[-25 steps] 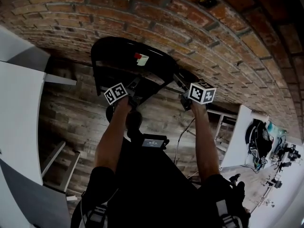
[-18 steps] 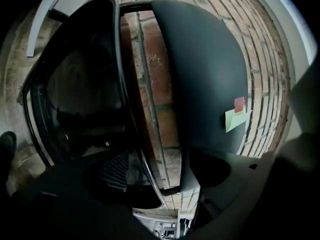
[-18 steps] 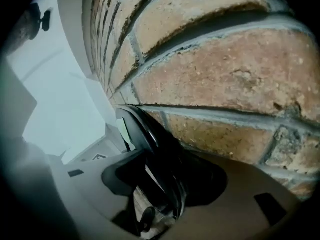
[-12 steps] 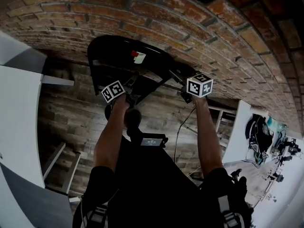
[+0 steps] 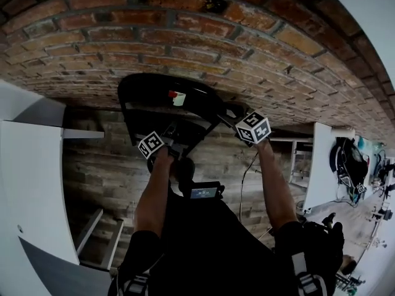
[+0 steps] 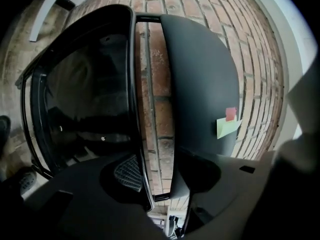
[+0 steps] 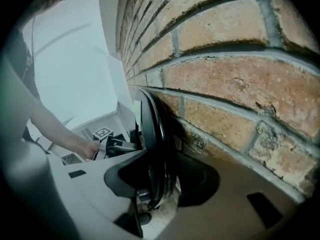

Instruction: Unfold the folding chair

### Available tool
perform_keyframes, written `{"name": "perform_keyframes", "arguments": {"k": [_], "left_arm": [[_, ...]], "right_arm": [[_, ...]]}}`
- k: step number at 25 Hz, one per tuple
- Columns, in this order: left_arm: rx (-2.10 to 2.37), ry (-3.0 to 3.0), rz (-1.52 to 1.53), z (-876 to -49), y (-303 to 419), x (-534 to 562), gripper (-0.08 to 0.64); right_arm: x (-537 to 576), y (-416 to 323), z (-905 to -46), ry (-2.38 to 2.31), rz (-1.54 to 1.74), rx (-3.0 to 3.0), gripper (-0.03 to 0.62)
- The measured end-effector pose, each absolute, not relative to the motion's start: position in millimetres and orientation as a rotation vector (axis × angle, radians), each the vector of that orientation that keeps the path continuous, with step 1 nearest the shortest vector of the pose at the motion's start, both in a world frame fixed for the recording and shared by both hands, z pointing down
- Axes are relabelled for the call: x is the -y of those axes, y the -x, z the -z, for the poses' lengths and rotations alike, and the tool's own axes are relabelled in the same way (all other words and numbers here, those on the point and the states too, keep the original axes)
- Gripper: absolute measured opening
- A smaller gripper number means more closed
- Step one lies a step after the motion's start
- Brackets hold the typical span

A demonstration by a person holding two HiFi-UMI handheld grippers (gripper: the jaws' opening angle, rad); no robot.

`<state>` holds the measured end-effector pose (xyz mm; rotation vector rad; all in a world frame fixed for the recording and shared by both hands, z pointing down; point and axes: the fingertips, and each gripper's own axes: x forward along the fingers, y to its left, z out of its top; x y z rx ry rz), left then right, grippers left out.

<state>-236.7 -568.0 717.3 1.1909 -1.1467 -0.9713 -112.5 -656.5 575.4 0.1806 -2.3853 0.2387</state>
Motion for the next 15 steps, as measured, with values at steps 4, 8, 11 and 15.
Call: {"name": "perform_keyframes", "arguments": {"k": [4,8,11,15], "left_arm": [[1.142,-1.181,0.978,-722,235,558,0.162],[1.130,-1.103,1.099,-728,239,543,0.066],[1.111,-1.078,1.187,-728,242,532,0.027],[1.084,-1.094,1.211,-728,240,525,0.028]], "right_arm": [[642,105,-573,-0.151,-0.211,2.406,0.166],[624,100,-567,-0.105,-0.215,2.445,0.161],[610,102,-560,-0.041,-0.232,2.474,0.160],[612,122,-528,-0.002,-0.346,2.627,0.160]]}}
